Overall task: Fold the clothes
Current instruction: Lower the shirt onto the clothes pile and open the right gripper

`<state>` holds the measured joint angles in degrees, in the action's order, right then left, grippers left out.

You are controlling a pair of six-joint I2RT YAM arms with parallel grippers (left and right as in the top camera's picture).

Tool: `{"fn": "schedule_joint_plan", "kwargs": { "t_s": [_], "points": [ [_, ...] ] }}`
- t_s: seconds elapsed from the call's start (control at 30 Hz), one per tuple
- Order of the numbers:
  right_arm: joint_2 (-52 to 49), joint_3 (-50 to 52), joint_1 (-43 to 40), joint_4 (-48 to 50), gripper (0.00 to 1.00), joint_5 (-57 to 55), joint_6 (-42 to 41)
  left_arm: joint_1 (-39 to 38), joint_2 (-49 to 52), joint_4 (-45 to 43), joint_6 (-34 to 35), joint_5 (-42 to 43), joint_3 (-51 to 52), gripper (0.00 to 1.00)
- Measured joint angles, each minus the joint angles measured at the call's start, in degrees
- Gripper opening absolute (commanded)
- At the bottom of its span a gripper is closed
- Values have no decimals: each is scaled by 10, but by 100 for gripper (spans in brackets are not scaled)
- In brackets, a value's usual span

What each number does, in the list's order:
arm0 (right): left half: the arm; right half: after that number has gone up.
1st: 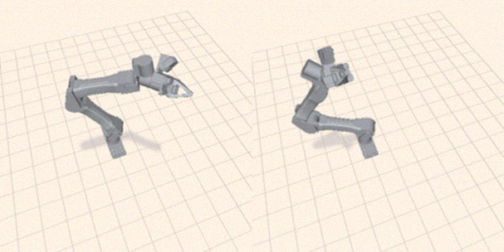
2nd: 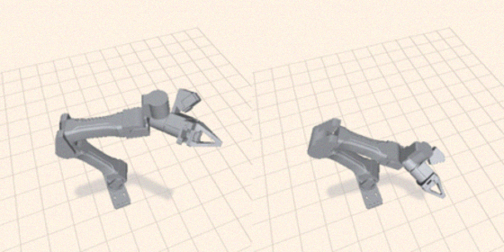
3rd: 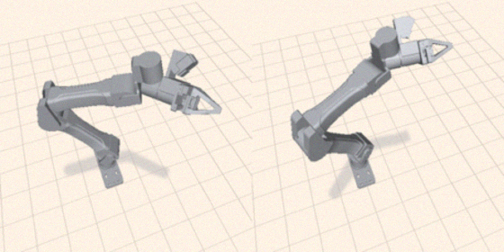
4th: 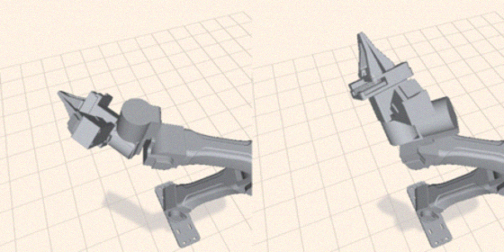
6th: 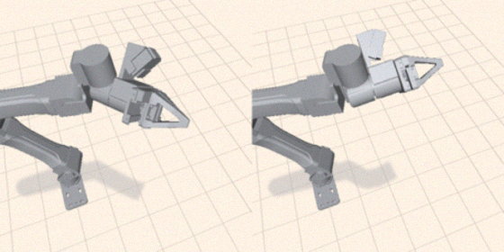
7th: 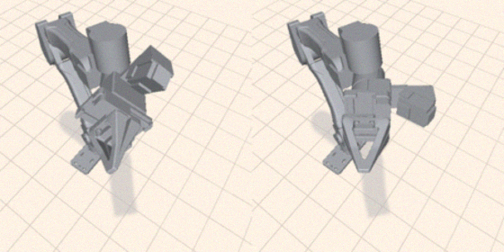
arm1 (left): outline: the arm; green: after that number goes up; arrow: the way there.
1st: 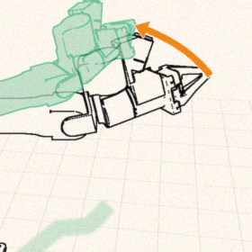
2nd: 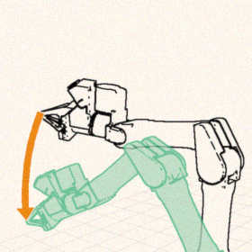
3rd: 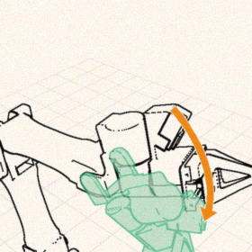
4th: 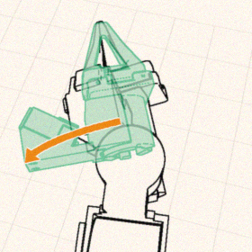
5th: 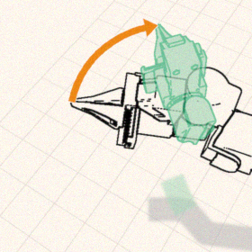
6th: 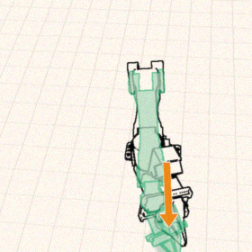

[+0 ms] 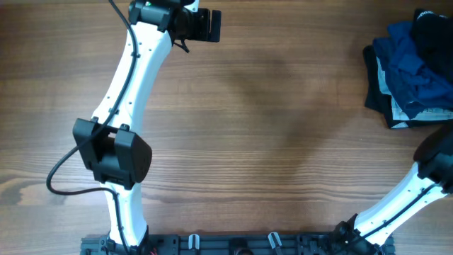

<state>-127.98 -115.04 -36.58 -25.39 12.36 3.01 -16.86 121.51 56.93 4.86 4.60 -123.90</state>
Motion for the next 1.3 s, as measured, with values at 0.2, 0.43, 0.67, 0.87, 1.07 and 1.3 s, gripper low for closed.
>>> {"fn": "schedule_joint_plan", "kwargs": {
  "t_s": [0.2,0.43,0.67,0.87,1.07,1.3],
  "points": [
    [-56,-3,17,-21,100,7,-2,0,0,-17,0,6,0,100],
    [-103,-38,54,-22,100,-41,3,0,0,-17,0,13,0,100],
    [-128,-54,83,-18,100,-82,5,0,0,-17,0,13,0,100],
    [-128,-56,83,-25,100,-84,5,0,0,-17,0,13,0,100],
    [-108,-49,86,-49,100,-82,4,2,0,-22,0,12,0,100],
    [-17,4,115,-111,100,-53,0,35,0,-31,0,12,0,100]
  ]
}}
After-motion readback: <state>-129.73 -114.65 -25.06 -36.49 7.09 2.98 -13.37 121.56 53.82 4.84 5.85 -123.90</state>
